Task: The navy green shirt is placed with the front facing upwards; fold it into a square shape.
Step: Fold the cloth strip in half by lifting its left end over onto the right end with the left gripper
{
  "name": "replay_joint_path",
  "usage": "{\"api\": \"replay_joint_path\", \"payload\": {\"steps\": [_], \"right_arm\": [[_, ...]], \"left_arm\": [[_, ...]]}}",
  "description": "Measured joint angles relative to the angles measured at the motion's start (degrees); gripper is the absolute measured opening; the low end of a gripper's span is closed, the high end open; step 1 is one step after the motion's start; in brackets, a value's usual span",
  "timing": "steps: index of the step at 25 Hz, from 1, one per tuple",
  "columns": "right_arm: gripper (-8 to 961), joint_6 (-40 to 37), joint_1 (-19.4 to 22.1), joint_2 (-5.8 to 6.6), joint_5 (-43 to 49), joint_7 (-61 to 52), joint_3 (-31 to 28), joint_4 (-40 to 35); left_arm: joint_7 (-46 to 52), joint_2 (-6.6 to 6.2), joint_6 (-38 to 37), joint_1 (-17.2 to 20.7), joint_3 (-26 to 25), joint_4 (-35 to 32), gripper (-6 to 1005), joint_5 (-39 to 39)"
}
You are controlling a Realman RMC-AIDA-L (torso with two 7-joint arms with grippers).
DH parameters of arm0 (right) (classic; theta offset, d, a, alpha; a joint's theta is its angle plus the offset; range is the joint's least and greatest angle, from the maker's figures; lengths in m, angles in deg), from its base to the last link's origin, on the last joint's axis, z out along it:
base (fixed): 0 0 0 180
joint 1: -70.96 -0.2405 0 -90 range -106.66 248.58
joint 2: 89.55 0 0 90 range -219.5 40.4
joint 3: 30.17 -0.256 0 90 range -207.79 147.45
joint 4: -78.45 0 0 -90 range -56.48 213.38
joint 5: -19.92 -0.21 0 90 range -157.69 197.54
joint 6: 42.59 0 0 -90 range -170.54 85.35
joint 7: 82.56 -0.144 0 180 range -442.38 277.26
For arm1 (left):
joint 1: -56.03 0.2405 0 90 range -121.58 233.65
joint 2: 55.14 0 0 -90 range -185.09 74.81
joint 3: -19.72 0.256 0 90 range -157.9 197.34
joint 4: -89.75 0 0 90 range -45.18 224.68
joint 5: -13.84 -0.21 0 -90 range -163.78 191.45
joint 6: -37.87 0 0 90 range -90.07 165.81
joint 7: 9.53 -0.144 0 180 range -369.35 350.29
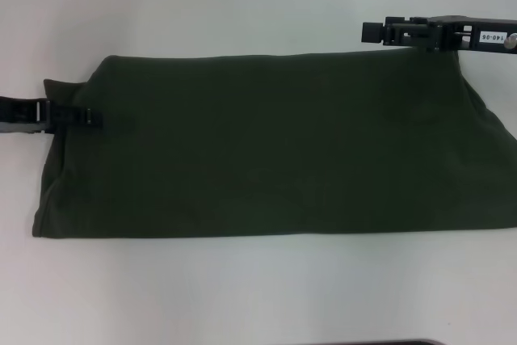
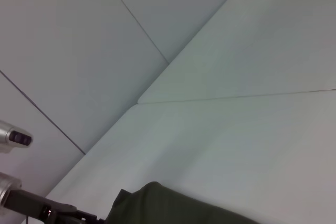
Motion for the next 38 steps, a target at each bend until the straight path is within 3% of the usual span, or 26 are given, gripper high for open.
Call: {"api": "replay_joint_path", "payload": {"steps": [31,38], "right_arm": [[914,-0.1,0.0,0.0,0.4,0.0,-0.7,0.0],[912,-0.1,0.0,0.0,0.3,0.0,-0.7,0.0]], "left_arm": [[-0.6,1.08,0.4,-0.9,1.5,0.0,882,-0.1],[-0.3,1.09,1.0,-0.9,1.7,-0.2,600,0.1]]}}
